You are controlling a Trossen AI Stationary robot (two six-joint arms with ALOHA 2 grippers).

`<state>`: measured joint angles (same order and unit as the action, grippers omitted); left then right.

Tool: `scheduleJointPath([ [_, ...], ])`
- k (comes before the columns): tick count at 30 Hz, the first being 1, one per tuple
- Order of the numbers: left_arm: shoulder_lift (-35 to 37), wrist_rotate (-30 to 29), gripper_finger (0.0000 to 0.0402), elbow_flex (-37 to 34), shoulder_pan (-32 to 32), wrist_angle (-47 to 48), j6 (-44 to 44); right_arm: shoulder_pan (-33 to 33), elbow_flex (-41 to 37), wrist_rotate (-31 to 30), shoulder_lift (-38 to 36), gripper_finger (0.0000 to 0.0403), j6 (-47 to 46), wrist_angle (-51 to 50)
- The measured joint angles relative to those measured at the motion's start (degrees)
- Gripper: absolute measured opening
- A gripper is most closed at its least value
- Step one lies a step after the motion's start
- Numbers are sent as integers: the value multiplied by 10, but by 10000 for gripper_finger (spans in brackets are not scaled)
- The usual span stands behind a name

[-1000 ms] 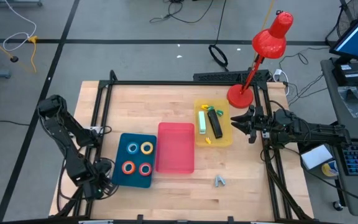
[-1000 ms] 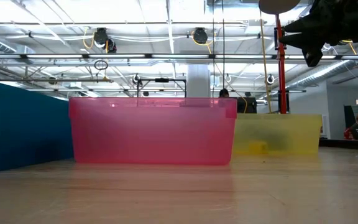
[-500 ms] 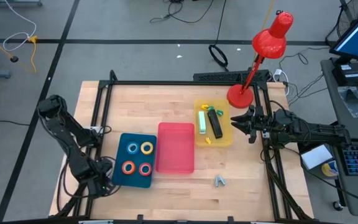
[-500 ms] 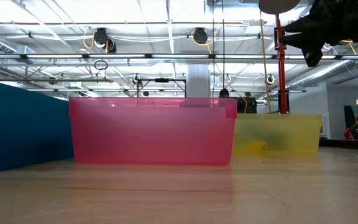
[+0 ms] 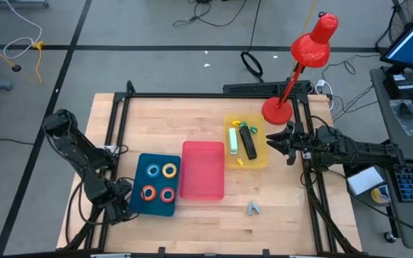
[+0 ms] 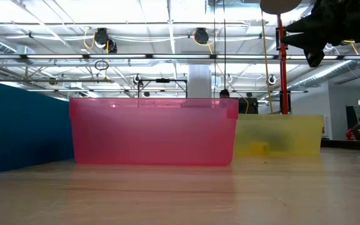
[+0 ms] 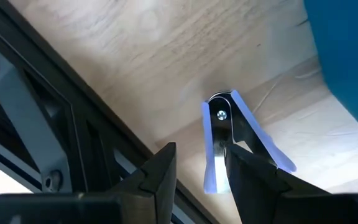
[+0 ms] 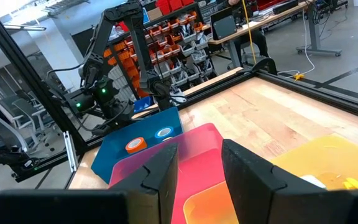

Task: Pick and place Stapler, Stapler remover, tape
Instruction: Put the violet staple remover into the red bin

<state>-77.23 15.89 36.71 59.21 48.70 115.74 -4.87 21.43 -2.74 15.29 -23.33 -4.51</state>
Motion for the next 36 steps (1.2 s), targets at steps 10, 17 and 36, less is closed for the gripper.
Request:
scheduleJointPath([
  [10, 0, -5, 140, -2, 0, 0, -16, 0, 0, 0, 0, 116, 1, 0],
  [17, 1, -6, 131, -14, 0, -52, -17, 0, 0, -1, 0, 116, 2, 0],
  [36, 12, 30, 29, -29, -17, -93, -37, 0, 0, 0, 0, 116, 0, 0],
])
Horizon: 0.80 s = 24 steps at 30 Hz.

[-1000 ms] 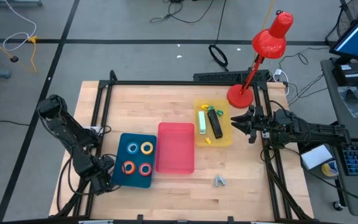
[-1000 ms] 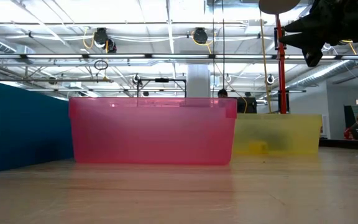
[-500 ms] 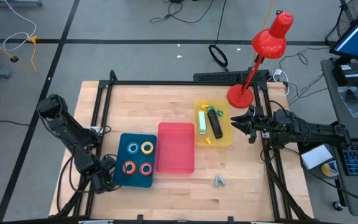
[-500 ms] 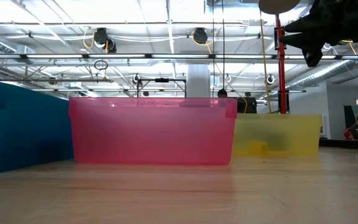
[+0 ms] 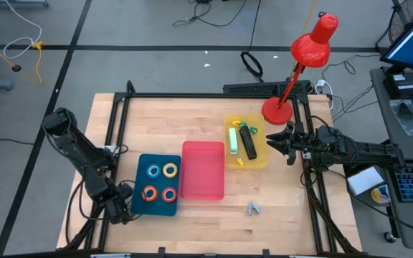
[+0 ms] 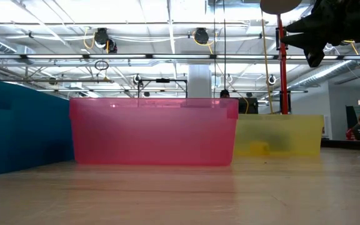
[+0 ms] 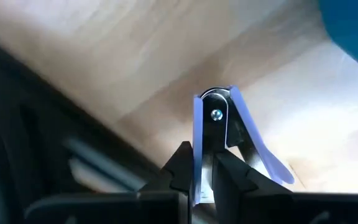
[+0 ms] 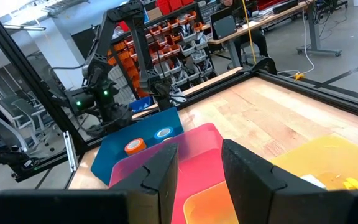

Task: Pick and place Stapler, Stapler remover, tape
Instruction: Put the violet staple remover into the red bin

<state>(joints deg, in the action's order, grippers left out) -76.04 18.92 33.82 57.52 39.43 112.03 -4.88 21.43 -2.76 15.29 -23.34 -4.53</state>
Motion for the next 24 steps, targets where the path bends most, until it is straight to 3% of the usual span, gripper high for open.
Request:
scheduleJointPath([
  [7, 32, -1, 29, 81, 1, 156, 23, 0, 0, 0, 0, 116, -1, 1],
  [10, 47, -34, 29, 126, -1, 219, 27, 0, 0, -1, 0, 116, -10, 3],
  [14, 63, -172, 29, 187, -15, 239, 12, 0, 0, -1, 0, 116, -11, 3],
  [19, 69, -385, 29, 250, -63, 223, -85, 0, 0, -1, 0, 116, -11, 5],
  [21, 69, -424, 29, 262, -103, 187, -160, 0, 0, -1, 0, 116, -11, 5],
  [24, 61, -429, 29, 264, -182, 100, -287, 0, 0, -1, 0, 116, -11, 5],
])
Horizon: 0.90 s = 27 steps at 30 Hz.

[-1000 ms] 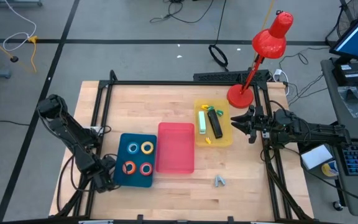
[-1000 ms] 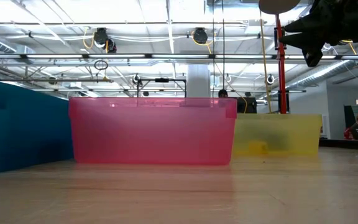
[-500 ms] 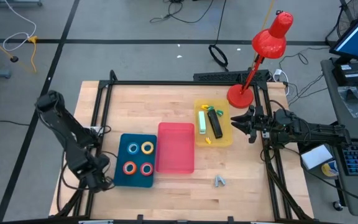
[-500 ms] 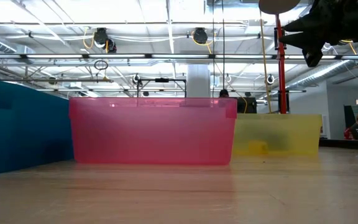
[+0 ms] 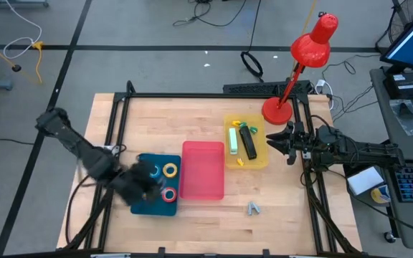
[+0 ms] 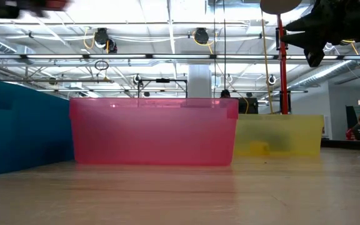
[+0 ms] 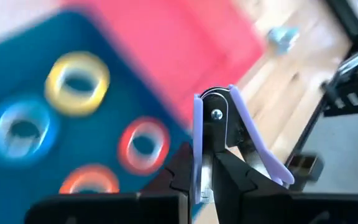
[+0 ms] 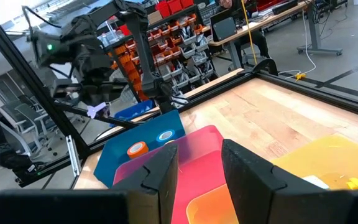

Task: Pick and place Stapler, Stapler remover, tape
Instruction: Put the violet staple remover into the red bin

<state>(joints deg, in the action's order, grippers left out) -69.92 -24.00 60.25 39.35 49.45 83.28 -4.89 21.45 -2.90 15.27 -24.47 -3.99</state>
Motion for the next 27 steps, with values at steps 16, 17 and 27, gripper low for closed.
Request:
scheduleJointPath([
  [16, -240, 229, 29, 0, -305, -316, -361, 0, 0, 0, 0, 116, 2, -1],
  [17, -255, 236, 29, 0, -309, -318, -361, 0, 0, 0, 0, 116, 2, -1],
  [27, -321, 253, 39, 20, -318, -292, -369, 0, 0, 0, 0, 116, 3, -5],
])
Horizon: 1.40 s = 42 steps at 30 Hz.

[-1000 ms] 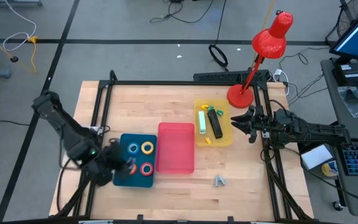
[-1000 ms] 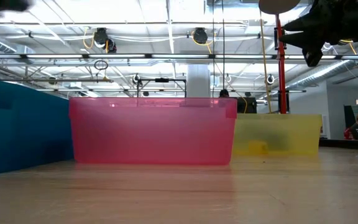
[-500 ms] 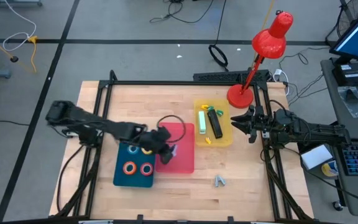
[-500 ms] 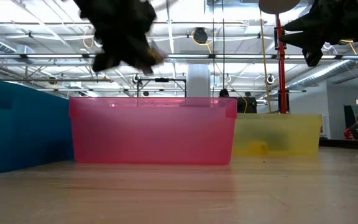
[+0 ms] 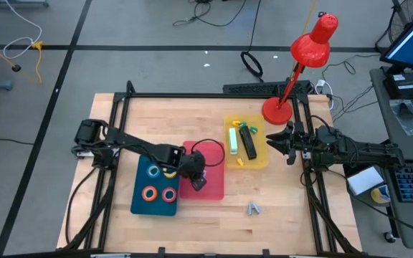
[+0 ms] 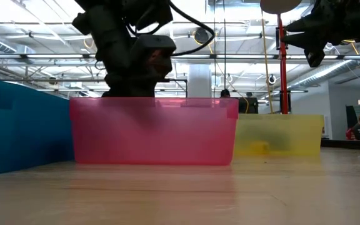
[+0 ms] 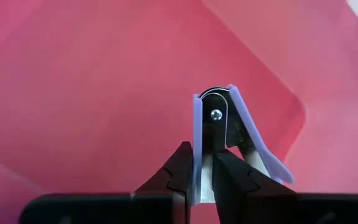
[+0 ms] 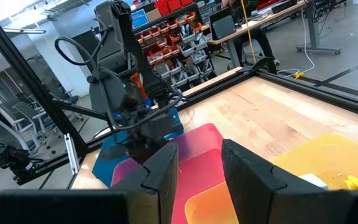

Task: Pick and place Stapler, Stapler remover, tape
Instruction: Put the violet staple remover into the red bin, then put the blue staple remover into the red bin

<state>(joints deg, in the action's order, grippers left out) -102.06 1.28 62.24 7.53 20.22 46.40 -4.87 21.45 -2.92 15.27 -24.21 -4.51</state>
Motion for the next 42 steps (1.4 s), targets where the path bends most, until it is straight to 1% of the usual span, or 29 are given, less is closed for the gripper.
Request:
scheduleJointPath([
  [8, 0, 5, 63, 3, -1, 7, -56, 0, 0, 0, 0, 116, 0, 0],
  [18, 0, 17, 81, 3, -1, 7, -58, 0, 0, 0, 0, 116, -2, 0],
  [21, 1, 27, 81, 3, -3, 8, -58, 0, 0, 0, 0, 116, -21, 0],
  [24, 18, 45, 81, 3, -11, 11, -58, 0, 0, 0, 0, 116, -72, 0],
  [28, 63, 47, 81, 3, -24, 16, -59, 0, 0, 0, 0, 116, -119, 0],
  [31, 110, 47, 81, 4, -27, 27, -79, 0, 0, 1, 0, 116, -153, 1],
  [33, 146, 46, 81, 5, -22, 53, -95, 1, 0, 12, 0, 116, -157, 4],
  [34, 163, 39, 81, 5, -18, 72, -95, 1, 0, 26, 0, 116, -153, 8],
  [37, 215, -11, 81, 4, 2, 135, -95, 2, 0, 63, 1, 116, -130, 30],
  [39, 251, -37, 81, -2, 20, 158, -99, 2, 0, 61, 2, 116, -126, 50],
  [42, 306, -74, 81, -22, 50, 157, -96, 1, 0, 58, 4, 116, -126, 75],
])
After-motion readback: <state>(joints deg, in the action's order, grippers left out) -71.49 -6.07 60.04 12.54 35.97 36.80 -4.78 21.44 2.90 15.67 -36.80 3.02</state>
